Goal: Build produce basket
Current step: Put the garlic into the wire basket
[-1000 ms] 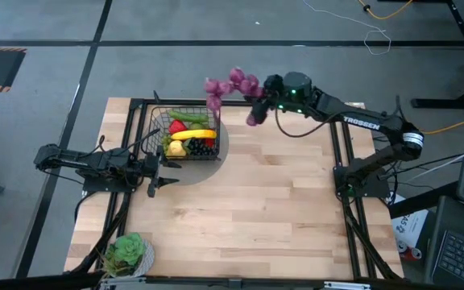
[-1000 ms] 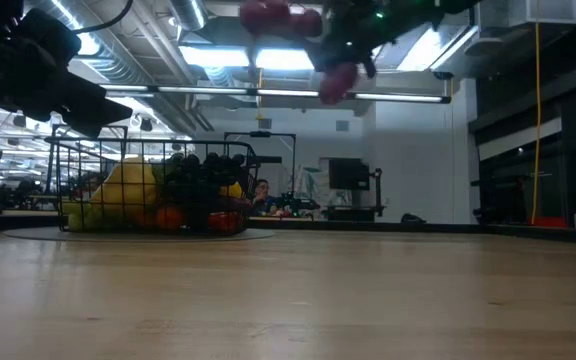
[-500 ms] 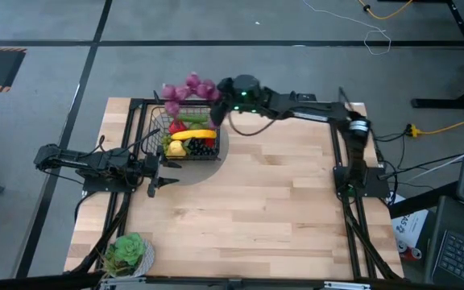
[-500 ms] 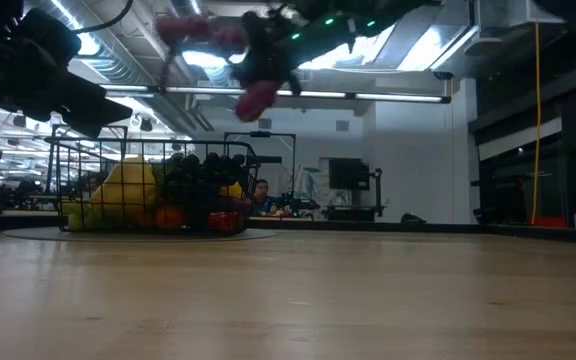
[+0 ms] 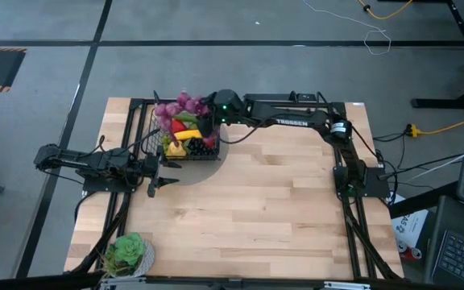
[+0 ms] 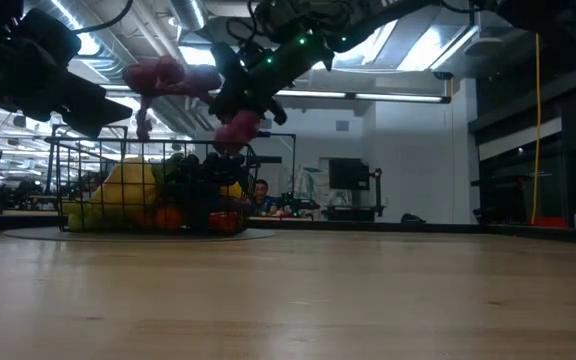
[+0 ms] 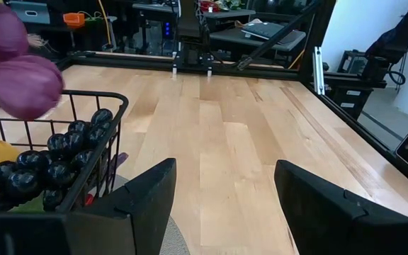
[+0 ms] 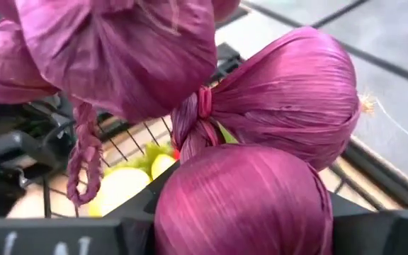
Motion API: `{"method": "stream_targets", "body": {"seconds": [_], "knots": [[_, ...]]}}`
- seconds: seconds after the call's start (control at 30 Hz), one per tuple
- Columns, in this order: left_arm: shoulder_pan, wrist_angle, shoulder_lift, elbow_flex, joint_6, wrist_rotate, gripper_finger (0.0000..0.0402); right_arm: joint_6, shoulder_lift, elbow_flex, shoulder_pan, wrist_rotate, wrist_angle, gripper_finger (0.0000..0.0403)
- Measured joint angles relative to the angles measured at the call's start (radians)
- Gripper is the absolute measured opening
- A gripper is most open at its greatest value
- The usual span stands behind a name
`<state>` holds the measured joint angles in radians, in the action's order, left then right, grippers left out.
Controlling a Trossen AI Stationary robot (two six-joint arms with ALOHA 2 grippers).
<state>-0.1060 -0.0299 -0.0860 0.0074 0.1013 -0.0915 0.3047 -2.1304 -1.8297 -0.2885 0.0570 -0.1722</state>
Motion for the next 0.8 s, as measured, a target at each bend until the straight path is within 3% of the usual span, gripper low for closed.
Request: {"method": "stream_targets", "body": {"seconds": [0.43,0.8], "knots": [[0.0,0.0,0.0,0.0,0.0,0.0,0.0235,0.03,0.0,0.0,-0.002,-0.012,-0.103,0.0151],[0.0,0.0,0.0,0.0,0.0,0.0,0.0235,-0.053,0.0,0.0,0.005,-0.102,-0.102,0.0151]]}}
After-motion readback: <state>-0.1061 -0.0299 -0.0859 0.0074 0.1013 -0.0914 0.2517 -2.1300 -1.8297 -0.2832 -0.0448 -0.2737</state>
